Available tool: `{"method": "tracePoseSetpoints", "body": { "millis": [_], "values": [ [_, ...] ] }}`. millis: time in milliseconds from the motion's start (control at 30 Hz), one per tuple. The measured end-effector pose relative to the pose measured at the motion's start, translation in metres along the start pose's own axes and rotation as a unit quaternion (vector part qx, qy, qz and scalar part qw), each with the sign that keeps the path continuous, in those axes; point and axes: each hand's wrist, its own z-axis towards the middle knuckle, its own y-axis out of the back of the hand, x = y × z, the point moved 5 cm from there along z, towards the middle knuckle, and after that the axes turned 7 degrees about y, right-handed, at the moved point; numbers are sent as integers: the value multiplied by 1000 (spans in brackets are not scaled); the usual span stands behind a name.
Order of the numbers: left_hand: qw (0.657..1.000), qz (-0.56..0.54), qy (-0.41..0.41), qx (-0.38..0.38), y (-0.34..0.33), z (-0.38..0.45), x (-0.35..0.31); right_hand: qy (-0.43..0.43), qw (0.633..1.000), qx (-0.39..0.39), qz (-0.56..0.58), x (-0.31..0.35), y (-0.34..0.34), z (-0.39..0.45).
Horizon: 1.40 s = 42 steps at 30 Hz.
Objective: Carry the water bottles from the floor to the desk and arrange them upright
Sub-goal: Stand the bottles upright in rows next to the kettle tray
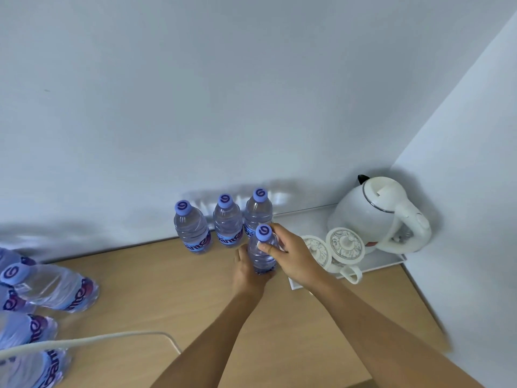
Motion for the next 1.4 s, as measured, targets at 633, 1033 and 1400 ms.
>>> {"method": "tracePoseSetpoints", "body": {
  "millis": [633, 1033, 1400],
  "values": [
    [996, 66, -20, -61, -3, 18, -9, 8, 999, -6, -33, 2, 12, 17],
    [994, 48, 84, -60, 65, -19, 13, 104, 994, -11, -40, 74, -2, 14],
    [952, -42, 160, -257, 211, -97, 57, 139, 973, 184, -30, 123, -190, 7]
  ]
}}
